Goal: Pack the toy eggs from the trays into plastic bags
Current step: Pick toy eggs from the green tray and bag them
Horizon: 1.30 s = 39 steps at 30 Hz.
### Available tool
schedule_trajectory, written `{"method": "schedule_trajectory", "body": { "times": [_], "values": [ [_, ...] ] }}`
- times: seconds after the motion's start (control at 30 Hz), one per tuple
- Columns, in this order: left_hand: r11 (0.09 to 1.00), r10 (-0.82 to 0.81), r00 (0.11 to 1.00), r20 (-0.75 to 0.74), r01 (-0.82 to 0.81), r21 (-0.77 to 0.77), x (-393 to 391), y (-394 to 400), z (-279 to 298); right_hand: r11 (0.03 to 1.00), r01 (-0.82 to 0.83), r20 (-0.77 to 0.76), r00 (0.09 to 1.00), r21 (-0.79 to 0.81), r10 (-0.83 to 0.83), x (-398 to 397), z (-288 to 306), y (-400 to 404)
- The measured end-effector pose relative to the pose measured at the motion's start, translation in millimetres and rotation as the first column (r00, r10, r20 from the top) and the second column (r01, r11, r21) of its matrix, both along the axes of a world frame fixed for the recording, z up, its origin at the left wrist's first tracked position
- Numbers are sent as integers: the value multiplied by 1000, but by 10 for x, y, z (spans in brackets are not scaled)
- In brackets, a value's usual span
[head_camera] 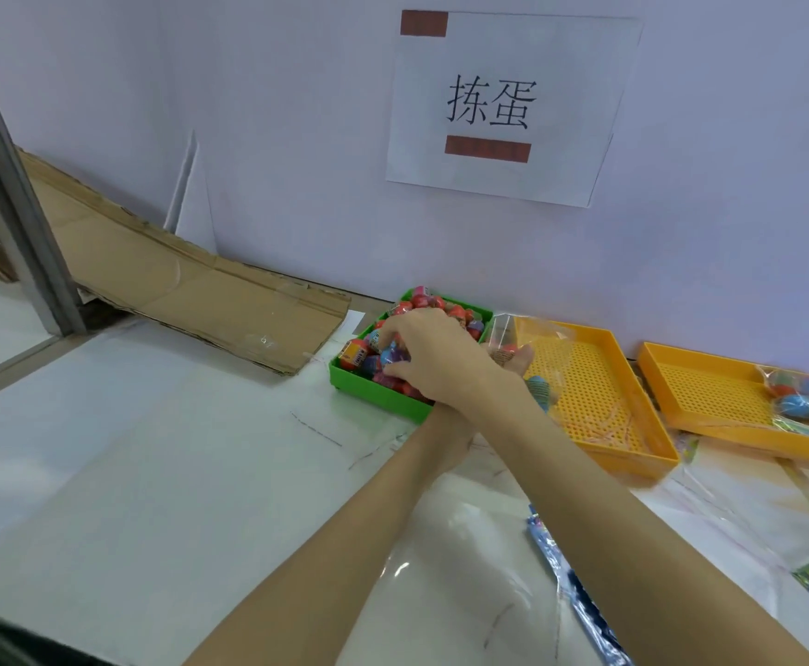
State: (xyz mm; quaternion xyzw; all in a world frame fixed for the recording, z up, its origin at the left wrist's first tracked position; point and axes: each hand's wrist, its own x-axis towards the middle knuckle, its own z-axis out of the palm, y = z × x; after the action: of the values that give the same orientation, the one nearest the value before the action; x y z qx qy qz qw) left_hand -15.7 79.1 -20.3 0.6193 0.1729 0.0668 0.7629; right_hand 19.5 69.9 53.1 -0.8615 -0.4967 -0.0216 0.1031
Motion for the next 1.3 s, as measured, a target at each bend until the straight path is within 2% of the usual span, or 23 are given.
{"method": "schedule_trajectory", "body": {
  "times": [0.07,0.13,0.17,0.23,0.27,0.33,0.4,0.53,0.63,0.83,0.93,1.13,1.23,1.3],
  "values": [
    [996,-66,992,110,72,-52,-20,-61,56,991,17,-36,999,135,-12,35,-20,-77],
    [993,-104,969,222,113,-28,36,-64,-14,936,30,-94,996,350,3,42,-18,-218],
    [994,-107,960,259,113,-7,35,-55,-30,885,38,-94,996,463,6,39,-17,-304],
    [995,-91,966,241,80,54,61,-52,8,761,51,-48,999,647,-26,47,-29,-525],
    [993,-70,974,216,48,107,75,-47,43,698,57,-23,998,714,-58,70,-46,-656],
    [984,-46,959,278,-5,179,125,-30,85,597,91,-17,992,797,-128,155,-92,-946],
    [971,-57,942,332,-25,237,118,-26,132,556,152,-47,979,817,-198,251,-152,-1212],
    [936,-134,932,338,8,351,105,-16,153,586,263,-106,952,766,-289,405,-216,-1481],
    [915,-156,914,375,-10,404,88,-15,170,606,256,-110,957,753,-268,435,-175,-1547],
    [898,-139,898,417,-63,436,111,-12,190,713,188,-100,981,676,-164,389,-101,-1625],
    [878,-191,881,433,-44,477,100,8,196,743,173,-114,985,646,-130,386,-88,-1638],
    [830,-322,841,434,30,557,79,5,184,685,229,-72,966,691,-250,354,-42,-1668],
    [840,-313,843,438,31,541,82,-2,175,670,216,-122,975,710,-185,332,17,-1715],
    [856,-289,850,440,24,516,72,4,190,712,226,-205,972,665,-117,316,51,-1751]
  ]
}}
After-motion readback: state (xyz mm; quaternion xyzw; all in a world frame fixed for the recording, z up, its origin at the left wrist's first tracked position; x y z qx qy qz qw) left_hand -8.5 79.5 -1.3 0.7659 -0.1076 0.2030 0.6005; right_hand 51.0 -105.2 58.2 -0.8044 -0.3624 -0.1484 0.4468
